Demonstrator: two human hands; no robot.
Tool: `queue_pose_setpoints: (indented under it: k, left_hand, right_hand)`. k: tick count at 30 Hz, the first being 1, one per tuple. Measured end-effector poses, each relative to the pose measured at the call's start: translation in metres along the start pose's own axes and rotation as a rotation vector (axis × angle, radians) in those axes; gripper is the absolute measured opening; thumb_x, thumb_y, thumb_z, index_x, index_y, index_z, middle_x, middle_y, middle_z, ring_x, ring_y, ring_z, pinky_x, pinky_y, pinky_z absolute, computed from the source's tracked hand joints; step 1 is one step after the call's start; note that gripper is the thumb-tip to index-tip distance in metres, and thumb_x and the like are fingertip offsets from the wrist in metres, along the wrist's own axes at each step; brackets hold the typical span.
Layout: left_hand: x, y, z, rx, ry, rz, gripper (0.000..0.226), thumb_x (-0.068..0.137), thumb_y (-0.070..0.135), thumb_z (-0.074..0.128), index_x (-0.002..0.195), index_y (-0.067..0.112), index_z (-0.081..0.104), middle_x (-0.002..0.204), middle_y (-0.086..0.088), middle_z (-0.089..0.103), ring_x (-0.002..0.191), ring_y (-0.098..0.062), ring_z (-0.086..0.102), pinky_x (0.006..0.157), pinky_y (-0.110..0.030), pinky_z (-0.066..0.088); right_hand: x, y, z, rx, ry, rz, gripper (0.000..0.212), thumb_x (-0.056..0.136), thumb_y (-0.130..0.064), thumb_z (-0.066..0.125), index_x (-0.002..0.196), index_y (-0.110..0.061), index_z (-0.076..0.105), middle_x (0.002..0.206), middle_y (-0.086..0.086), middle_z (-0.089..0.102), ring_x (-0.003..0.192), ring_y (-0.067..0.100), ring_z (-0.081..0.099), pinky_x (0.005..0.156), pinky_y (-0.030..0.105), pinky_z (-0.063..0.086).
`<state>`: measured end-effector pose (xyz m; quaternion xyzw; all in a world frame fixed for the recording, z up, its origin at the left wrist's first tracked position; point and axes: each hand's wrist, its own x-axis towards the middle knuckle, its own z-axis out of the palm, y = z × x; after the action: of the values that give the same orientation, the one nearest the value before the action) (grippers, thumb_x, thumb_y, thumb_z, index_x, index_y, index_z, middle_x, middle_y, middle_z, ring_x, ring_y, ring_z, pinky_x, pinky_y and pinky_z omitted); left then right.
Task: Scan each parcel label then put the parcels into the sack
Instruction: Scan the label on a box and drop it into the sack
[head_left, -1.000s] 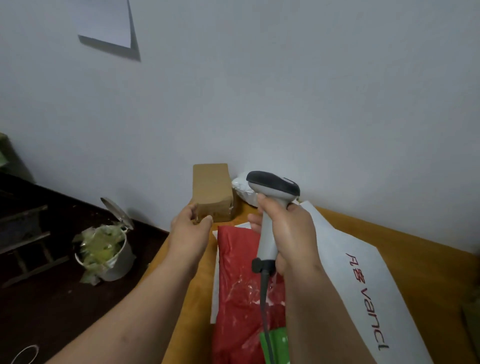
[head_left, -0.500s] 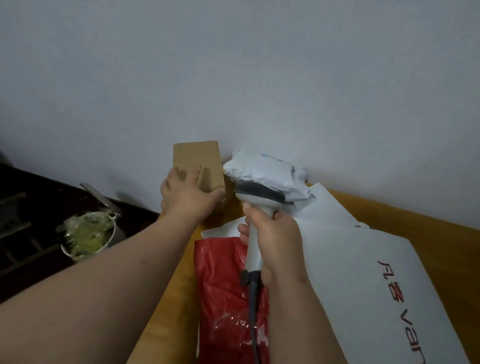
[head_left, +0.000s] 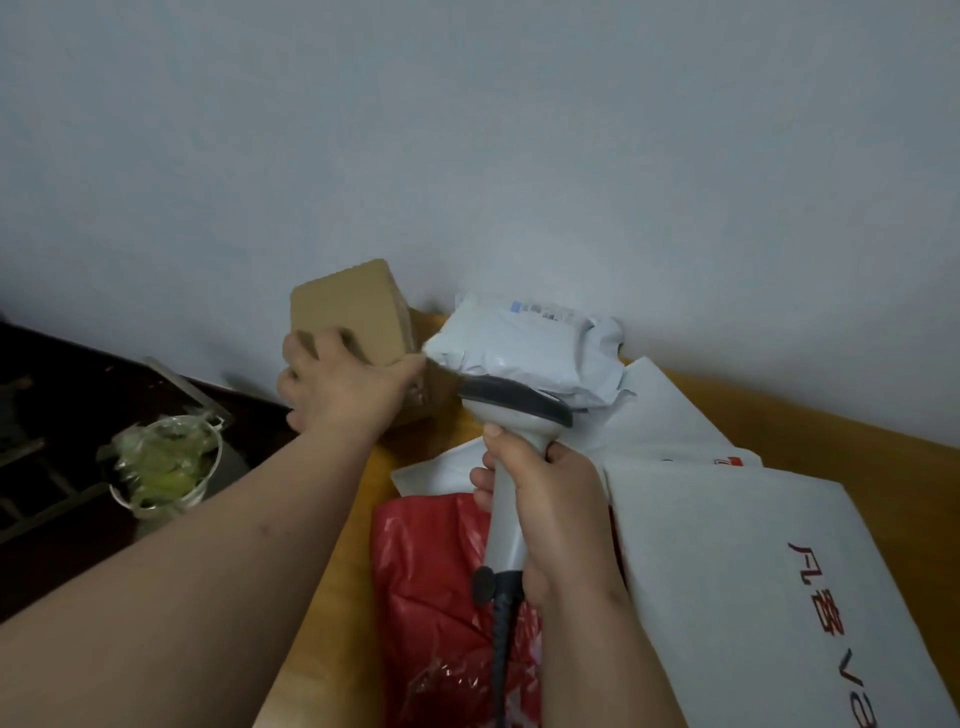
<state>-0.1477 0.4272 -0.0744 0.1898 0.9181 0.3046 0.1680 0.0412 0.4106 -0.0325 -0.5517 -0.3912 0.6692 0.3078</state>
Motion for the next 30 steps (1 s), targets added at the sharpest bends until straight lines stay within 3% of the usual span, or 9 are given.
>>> queue_pose_setpoints:
  k: [6,9,11,15,20,21,24,30]
  left_hand:
    - [-0.01,-0.041,-0.041,-0.647,0.016,-0.205,0.096,0.049,0.071,0.074,0.133,0.03,0.05,0.144,0.001,0.03,0.116,-0.025,0.046,0.091,-0.04,0.048]
    - [-0.03,-0.057,-0.06,-0.883,-0.071,-0.257,0.089,0.051,0.068,0.078,0.128,0.031,0.051,0.141,-0.004,0.047,0.118,-0.029,0.056,0.098,-0.053,0.051]
    - [-0.044,-0.063,-0.072,-1.057,-0.1,-0.306,0.071,0.068,0.057,0.078,0.127,0.027,0.054,0.132,-0.006,0.059,0.116,-0.032,0.061,0.094,-0.06,0.052]
    - [-0.072,-0.071,-0.093,-1.361,-0.34,-0.355,0.049,0.086,0.049,0.065,0.13,0.027,0.062,0.123,-0.004,0.071,0.115,-0.031,0.065,0.092,-0.058,0.052]
    - [-0.11,-0.066,-0.12,-1.629,-0.528,-0.464,0.031,0.081,0.058,0.064,0.098,0.035,0.078,0.118,-0.002,0.073,0.113,-0.035,0.064,0.101,-0.052,0.04]
    - [-0.118,-0.065,-0.125,-1.664,-0.557,-0.466,0.033,0.081,0.059,0.064,0.097,0.034,0.078,0.119,-0.003,0.073,0.112,-0.036,0.065,0.099,-0.052,0.042]
    - [-0.14,-0.065,-0.144,-1.789,-0.687,-0.386,0.051,0.081,0.061,0.06,0.123,0.033,0.069,0.126,-0.009,0.069,0.114,-0.043,0.064,0.087,-0.059,0.05]
    - [-0.18,-0.064,-0.179,-1.858,-0.893,-0.118,0.06,0.081,0.067,0.054,0.124,0.029,0.071,0.14,-0.012,0.059,0.126,-0.045,0.055,0.103,-0.065,0.037]
  right_hand:
    - [-0.009,-0.007,-0.001,-0.006,-0.004,-0.02,0.022,0.084,-0.03,0.078,0.096,-0.012,0.073,0.074,-0.005,0.076,0.072,0.012,0.076,0.062,0.023,0.058]
    - [-0.022,-0.012,0.0,-0.038,-0.016,-0.049,0.024,0.085,-0.033,0.077,0.096,-0.014,0.072,0.073,-0.006,0.077,0.071,0.01,0.076,0.054,0.015,0.054]
    - [-0.032,-0.016,0.0,-0.048,-0.025,-0.062,0.026,0.085,-0.034,0.077,0.098,-0.012,0.071,0.071,-0.003,0.077,0.069,0.01,0.075,0.052,0.014,0.053]
    - [-0.056,-0.024,0.0,-0.021,-0.023,-0.128,0.026,0.087,-0.031,0.076,0.099,-0.009,0.07,0.072,-0.002,0.077,0.07,0.014,0.076,0.055,0.016,0.055]
    - [-0.097,-0.033,0.001,0.089,-0.004,-0.187,0.018,0.09,-0.023,0.075,0.099,-0.008,0.069,0.079,0.0,0.078,0.08,0.019,0.077,0.066,0.025,0.062]
    - [-0.105,-0.035,0.0,0.095,0.008,-0.202,0.015,0.09,-0.023,0.074,0.098,-0.01,0.069,0.078,-0.001,0.078,0.08,0.019,0.077,0.069,0.027,0.062]
    - [-0.131,-0.037,-0.007,0.118,0.034,-0.256,0.007,0.093,-0.025,0.071,0.09,-0.018,0.069,0.073,-0.004,0.077,0.079,0.019,0.077,0.072,0.03,0.062]
    - [-0.176,-0.043,-0.027,0.282,0.022,-0.273,0.017,0.094,-0.028,0.07,0.103,-0.013,0.068,0.09,0.004,0.079,0.087,0.023,0.077,0.077,0.038,0.061]
